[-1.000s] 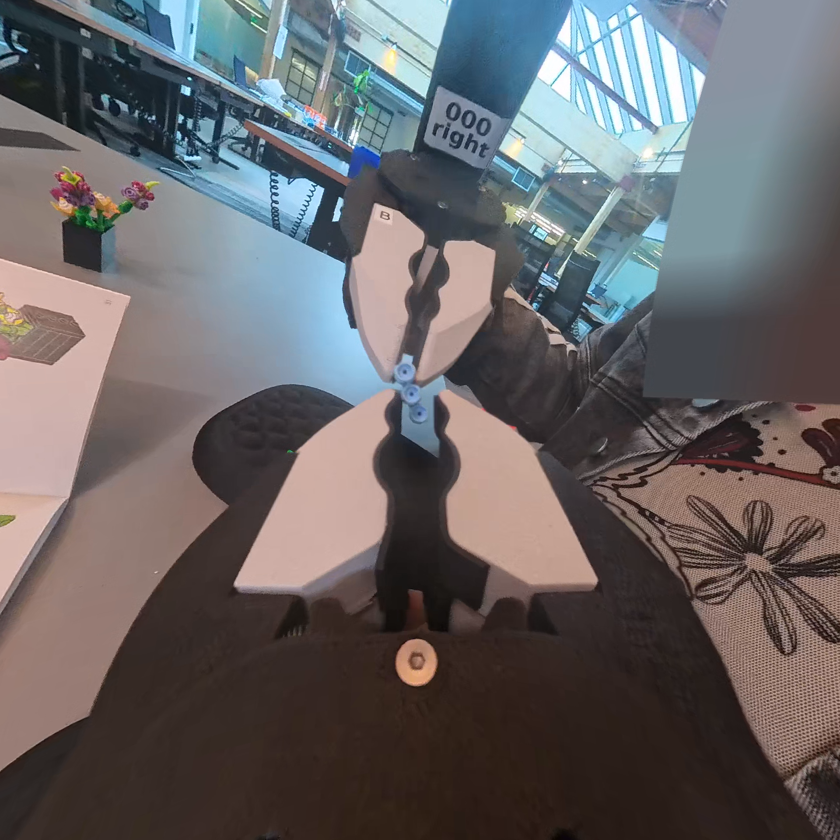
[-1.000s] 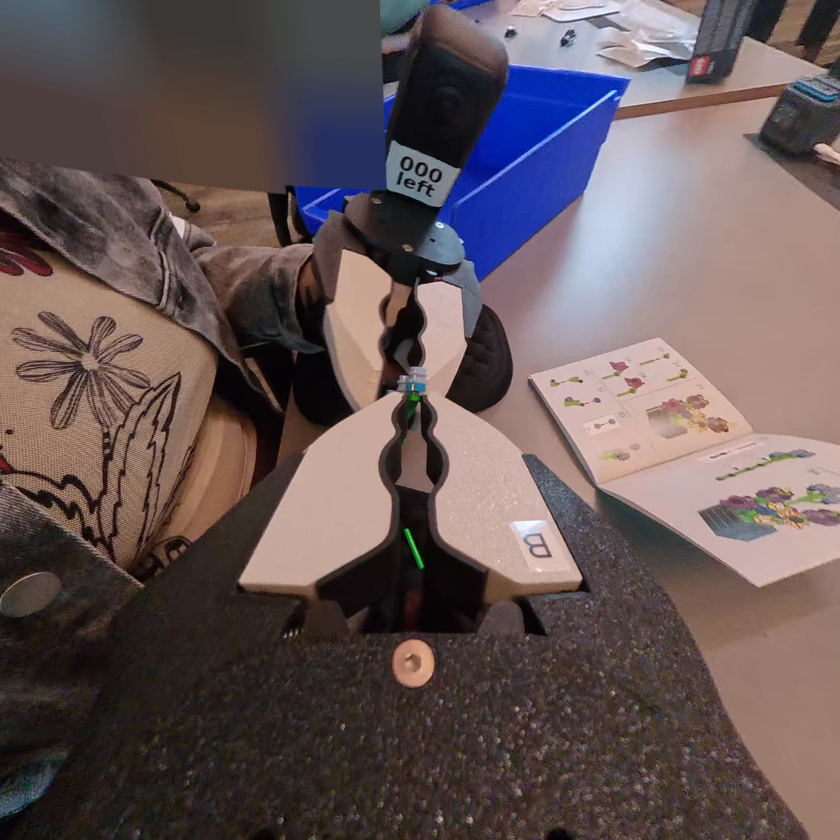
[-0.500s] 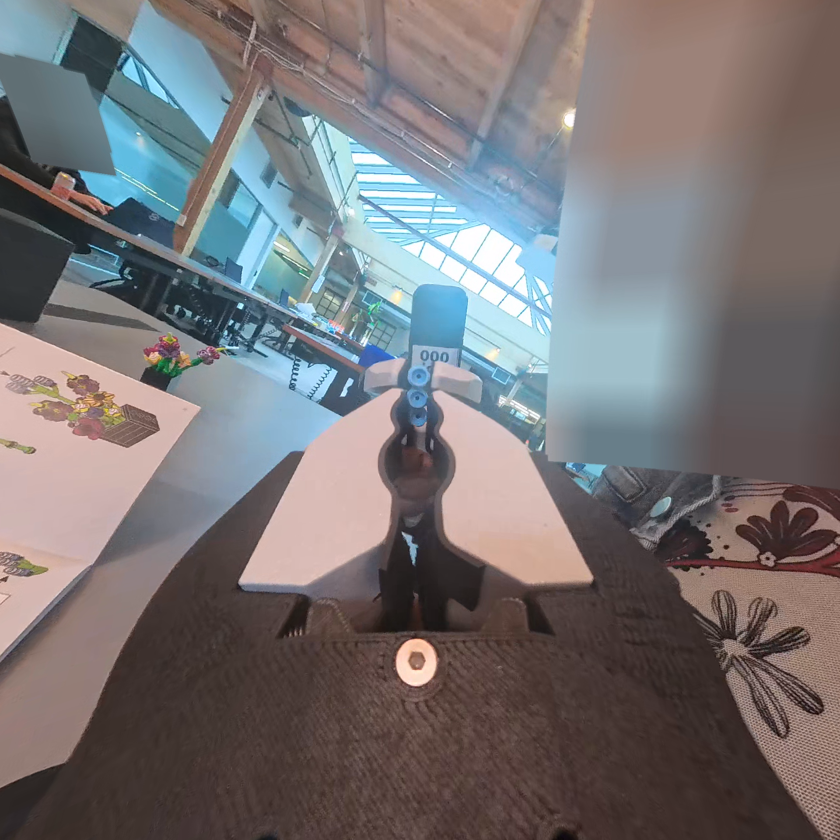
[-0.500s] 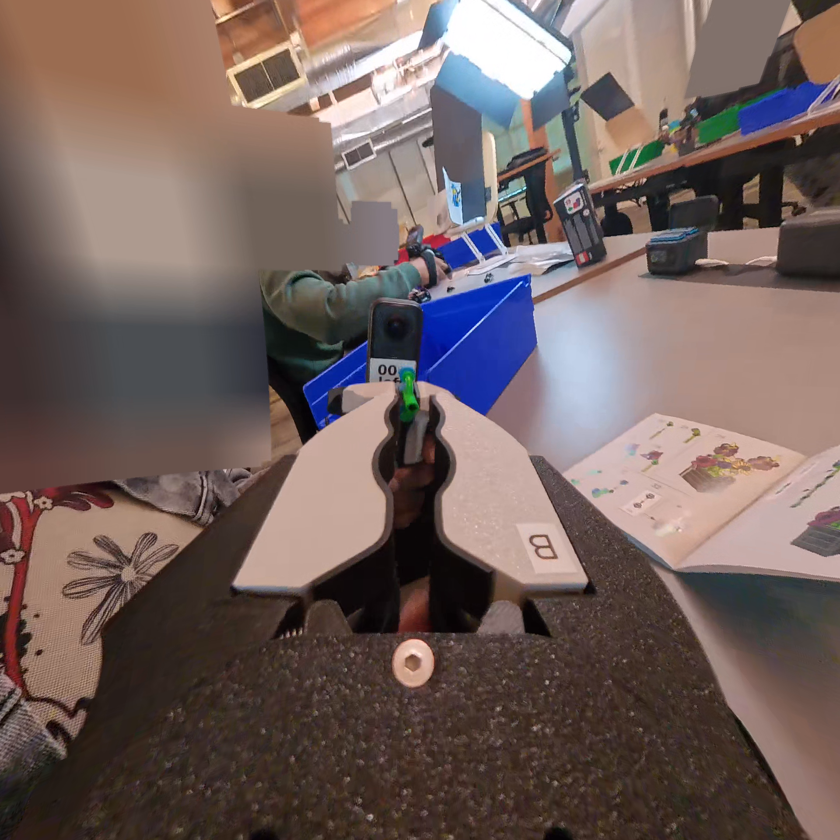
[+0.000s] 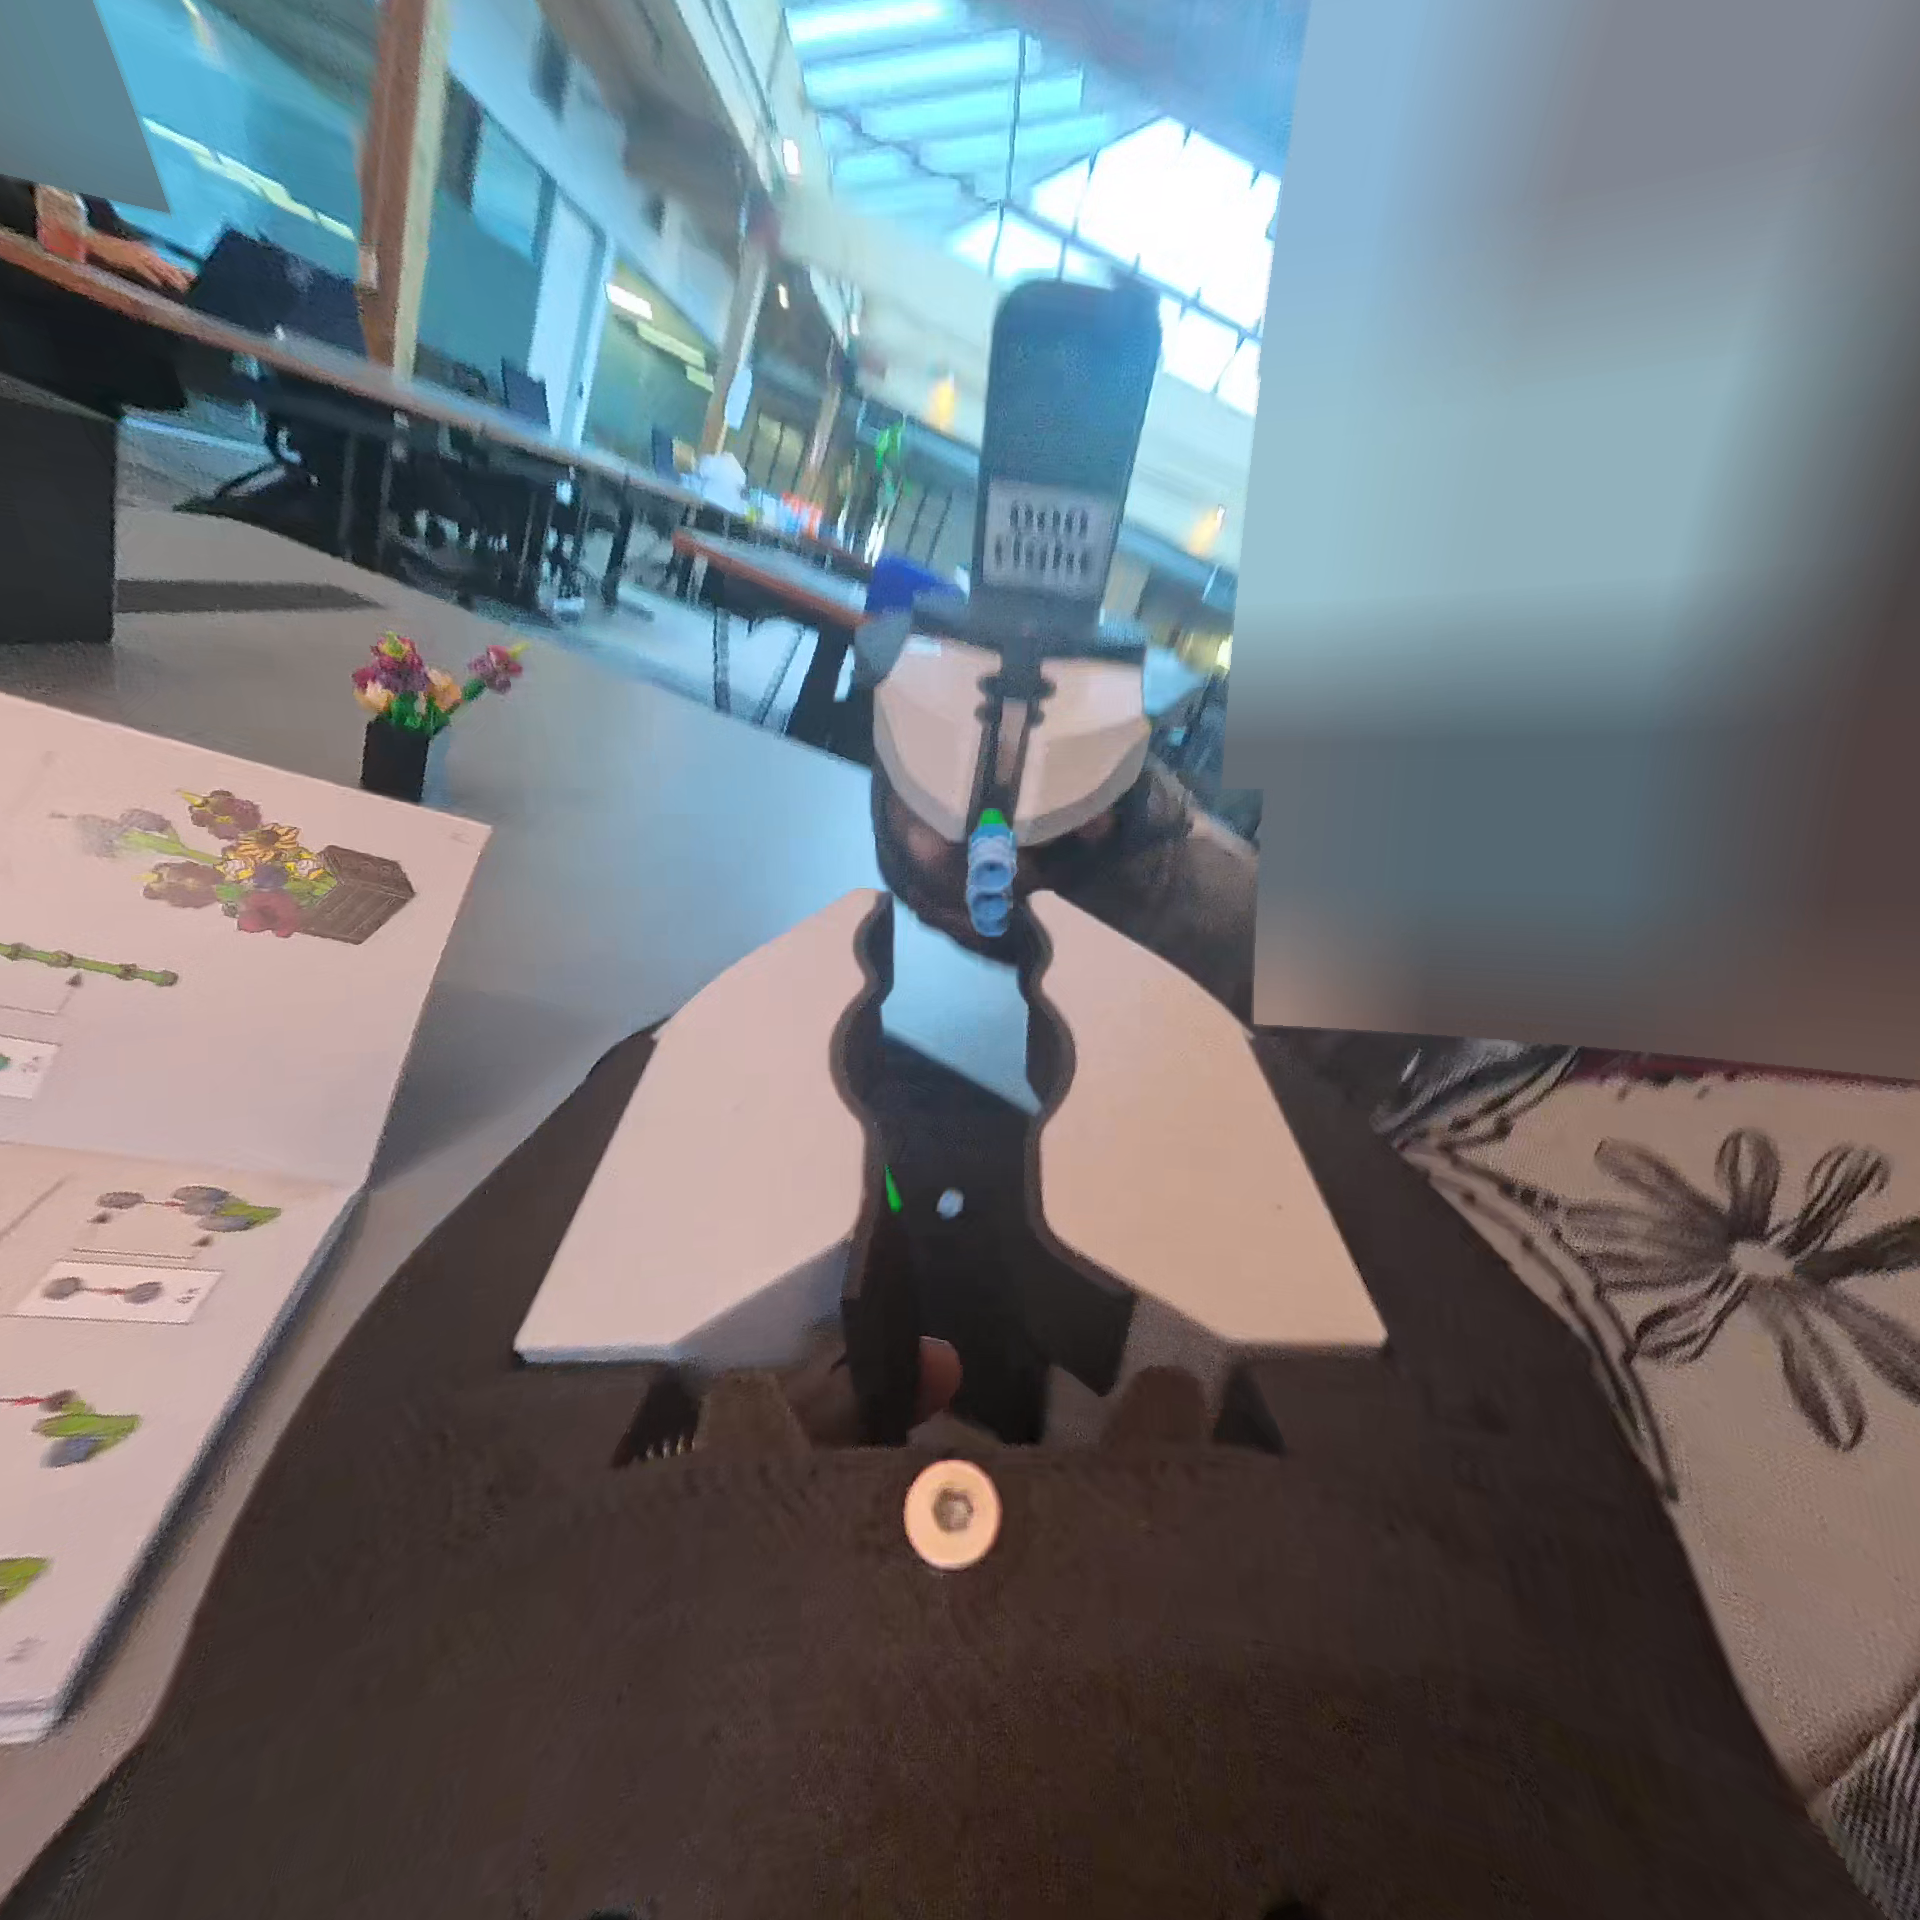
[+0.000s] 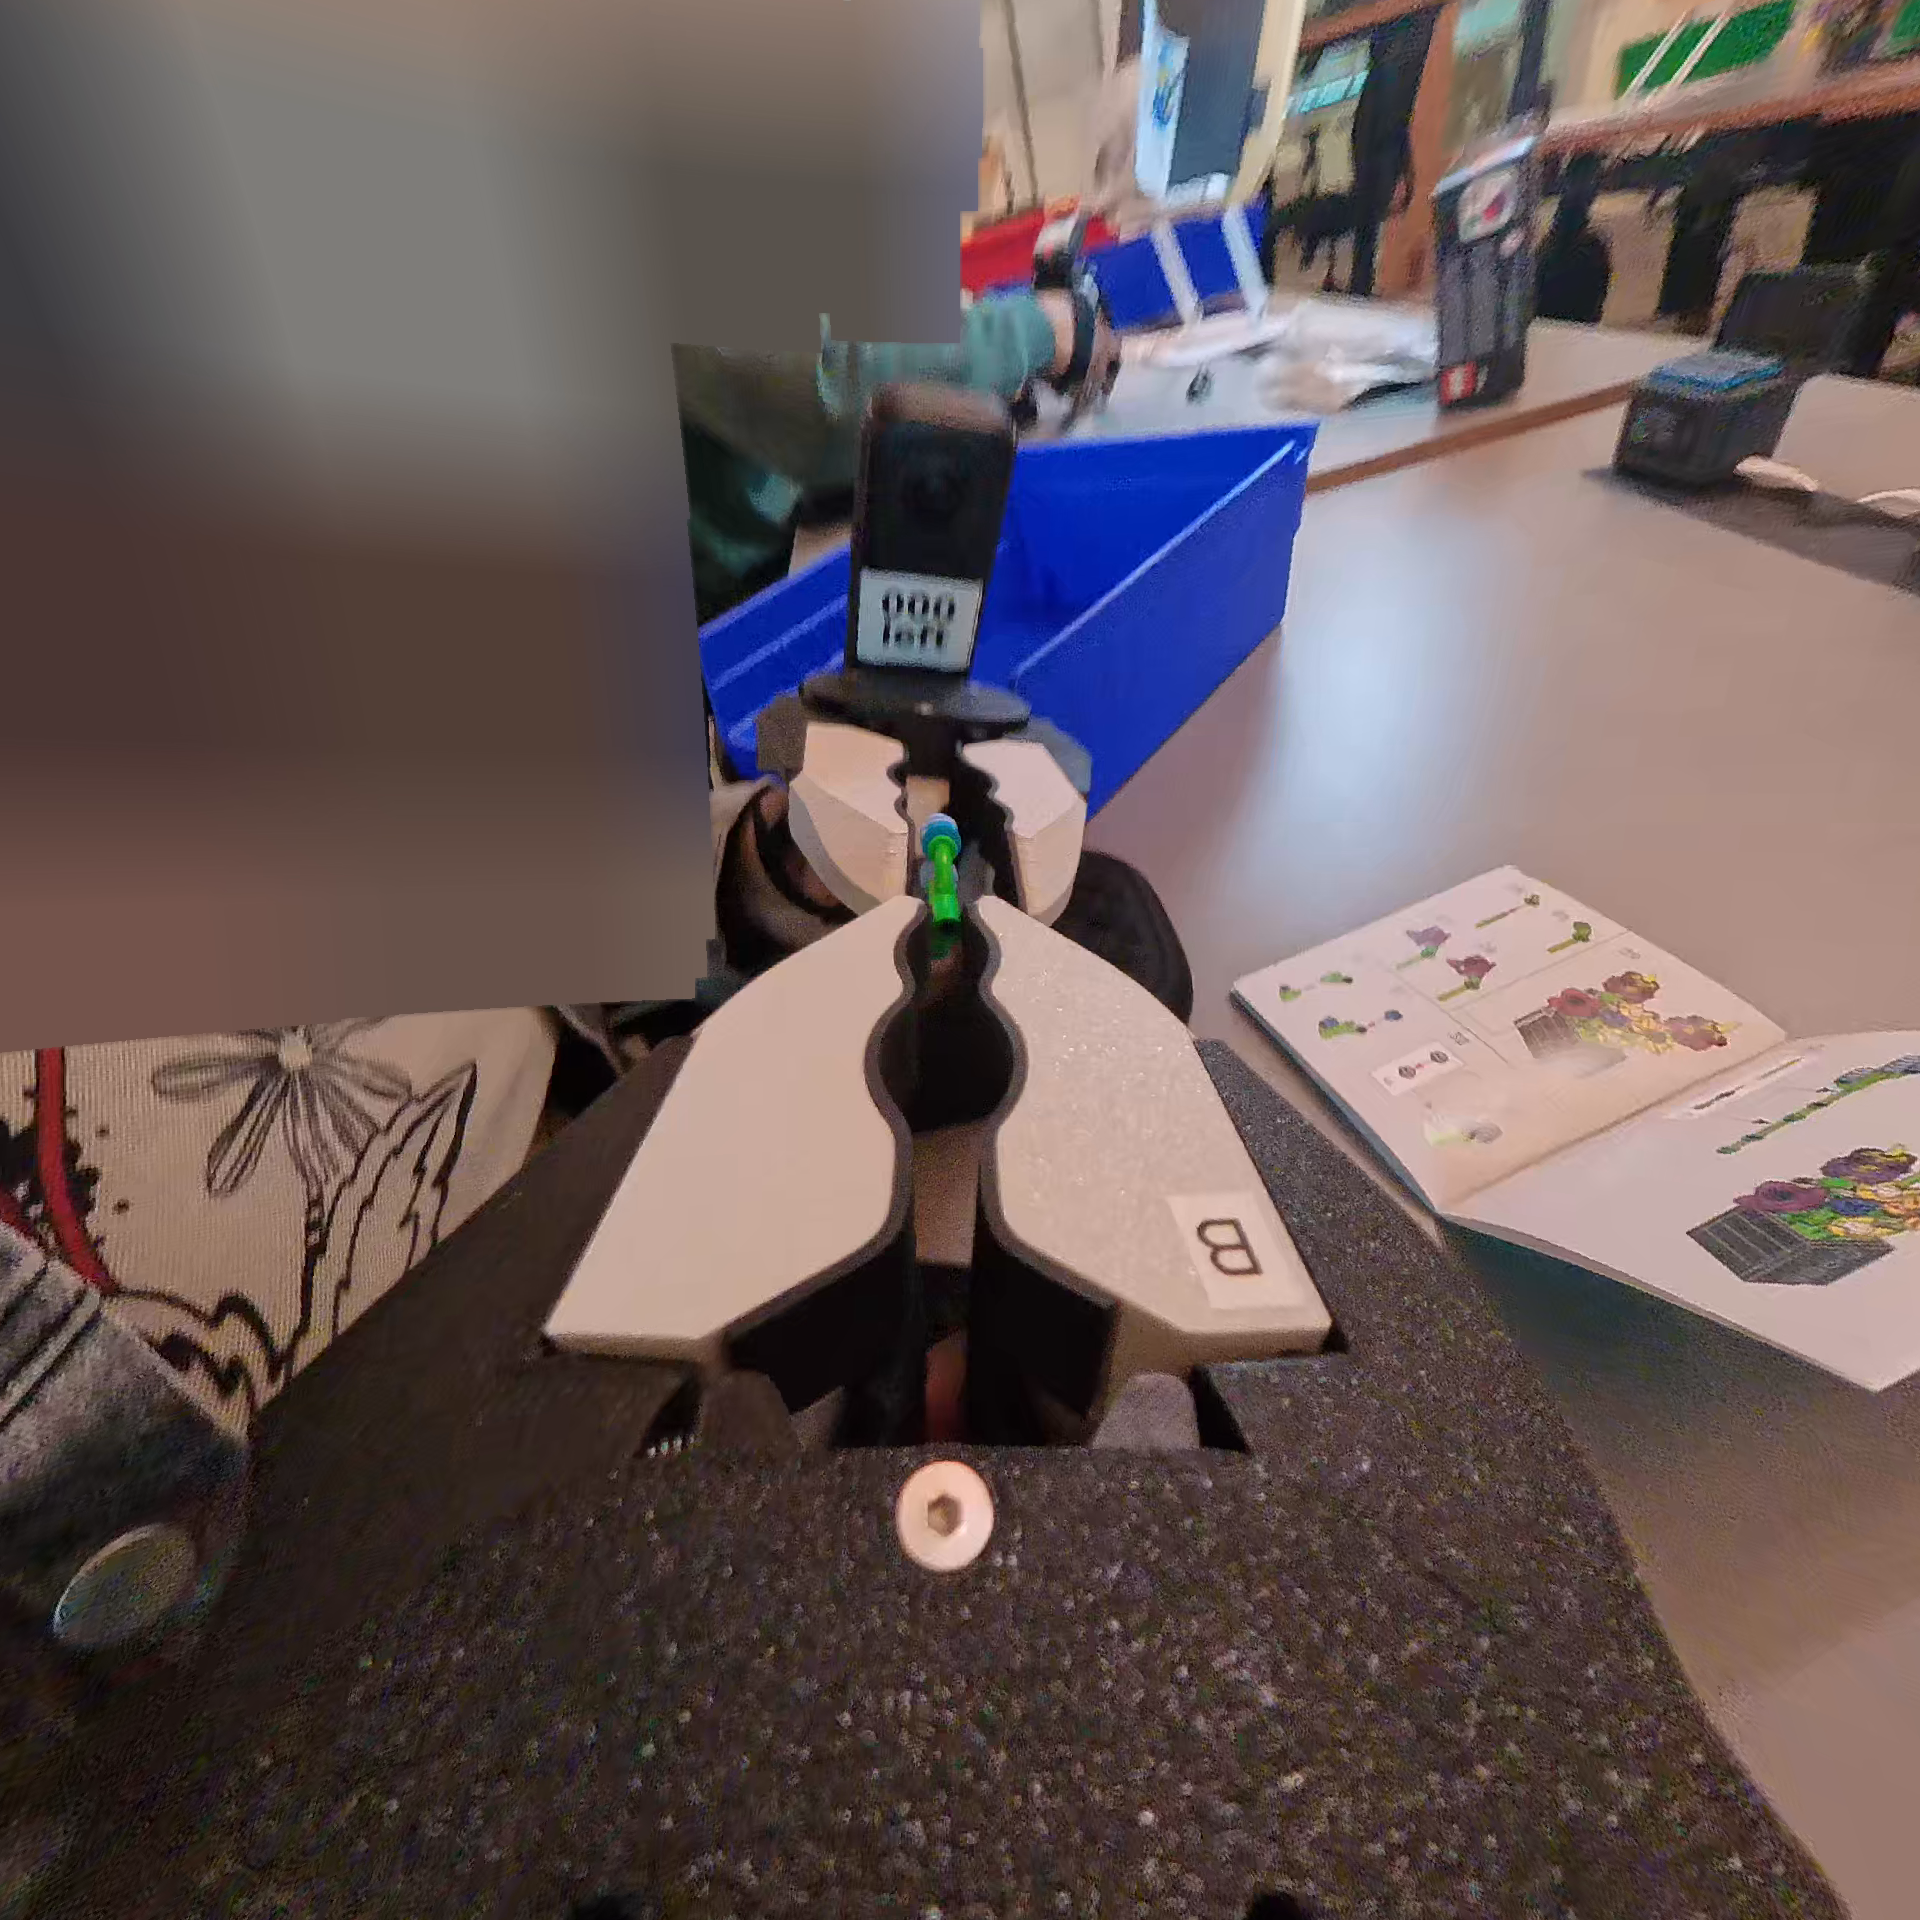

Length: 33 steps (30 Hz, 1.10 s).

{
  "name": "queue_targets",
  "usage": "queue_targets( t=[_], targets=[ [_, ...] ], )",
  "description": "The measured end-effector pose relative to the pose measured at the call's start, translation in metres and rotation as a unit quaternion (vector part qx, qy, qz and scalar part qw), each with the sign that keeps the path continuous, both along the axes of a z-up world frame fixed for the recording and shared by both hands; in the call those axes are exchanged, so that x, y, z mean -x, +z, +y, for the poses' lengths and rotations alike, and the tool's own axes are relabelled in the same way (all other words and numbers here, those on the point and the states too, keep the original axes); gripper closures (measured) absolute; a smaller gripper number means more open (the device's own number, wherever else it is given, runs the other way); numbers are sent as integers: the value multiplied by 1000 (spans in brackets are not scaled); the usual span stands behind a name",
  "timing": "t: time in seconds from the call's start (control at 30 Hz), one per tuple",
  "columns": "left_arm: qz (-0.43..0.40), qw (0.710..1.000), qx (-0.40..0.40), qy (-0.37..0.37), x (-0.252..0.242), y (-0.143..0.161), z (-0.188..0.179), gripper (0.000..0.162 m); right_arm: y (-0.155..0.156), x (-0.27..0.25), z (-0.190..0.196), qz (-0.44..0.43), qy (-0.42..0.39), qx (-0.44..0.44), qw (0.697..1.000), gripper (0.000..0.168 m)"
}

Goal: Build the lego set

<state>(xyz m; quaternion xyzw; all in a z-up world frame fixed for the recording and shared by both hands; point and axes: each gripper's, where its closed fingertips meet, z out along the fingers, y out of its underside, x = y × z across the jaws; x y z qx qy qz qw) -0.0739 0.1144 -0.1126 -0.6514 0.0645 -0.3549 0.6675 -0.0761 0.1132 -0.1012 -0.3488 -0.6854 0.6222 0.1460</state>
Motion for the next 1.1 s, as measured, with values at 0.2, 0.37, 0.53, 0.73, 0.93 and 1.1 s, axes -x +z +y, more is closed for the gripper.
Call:
queue_targets(
  t=[0.2,0.37,0.53,0.73,0.93,1.1],
  targets=[
    [67,997,-19,-15,-14,2,1,147,-4,-4,-6,-14,46,-51,998,163],
    [46,999,-17,-17,-14,0,0,154,-7,-3,-7,-12,46,-51,998,163],
    [24,999,-24,-21,-14,3,0,154,-4,-3,-4,-3,28,-31,999,157],
    [-18,998,-55,-16,-1,10,-5,154,-17,-6,34,15,-68,-43,997,150],
    [-35,995,-85,29,19,16,-8,154,-37,2,86,77,-247,-50,965,103],
    [-13,995,-94,38,20,15,-9,154,-42,8,95,113,-277,-36,954,145]
  ],
)
